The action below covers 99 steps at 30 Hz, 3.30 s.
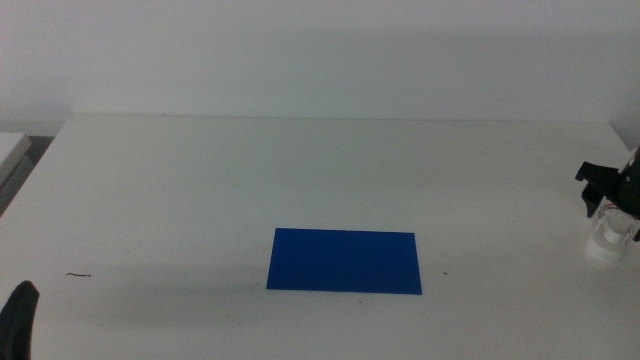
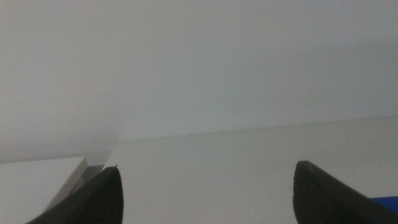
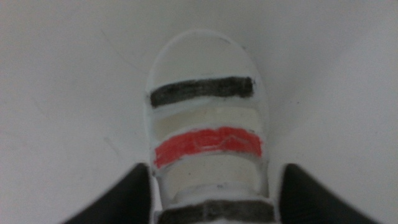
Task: Use one arm to grab the shoe from the table and place it on the mat.
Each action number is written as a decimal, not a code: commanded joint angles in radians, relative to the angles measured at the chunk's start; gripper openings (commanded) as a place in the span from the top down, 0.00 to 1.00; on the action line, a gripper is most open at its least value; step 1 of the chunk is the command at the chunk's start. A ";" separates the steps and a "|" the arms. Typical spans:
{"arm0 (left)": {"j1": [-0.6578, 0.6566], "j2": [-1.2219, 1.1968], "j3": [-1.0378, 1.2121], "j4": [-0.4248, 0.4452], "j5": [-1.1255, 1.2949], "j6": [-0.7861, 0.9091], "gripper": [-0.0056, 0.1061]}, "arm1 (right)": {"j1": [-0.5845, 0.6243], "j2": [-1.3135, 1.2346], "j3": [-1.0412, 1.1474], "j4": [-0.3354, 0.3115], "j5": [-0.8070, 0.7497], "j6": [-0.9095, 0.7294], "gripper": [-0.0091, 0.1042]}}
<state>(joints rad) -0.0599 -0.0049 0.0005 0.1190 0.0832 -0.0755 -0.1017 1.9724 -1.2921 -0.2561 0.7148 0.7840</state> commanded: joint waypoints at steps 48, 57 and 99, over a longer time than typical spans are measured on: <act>0.003 0.005 0.000 -0.002 -0.012 -0.002 0.11 | 0.816 0.151 -0.374 0.125 0.183 -1.368 0.84; 0.003 0.005 0.000 -0.002 -0.012 -0.002 0.11 | 0.814 0.189 -0.374 0.128 0.178 -1.385 0.84; 0.003 0.005 0.000 -0.002 -0.012 -0.002 0.11 | 0.702 -0.374 0.035 0.180 -0.150 -1.191 0.17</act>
<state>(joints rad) -0.0599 -0.0049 0.0005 0.1190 0.0832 -0.0755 0.6226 1.7097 -1.3265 -0.0644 0.6265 -0.4805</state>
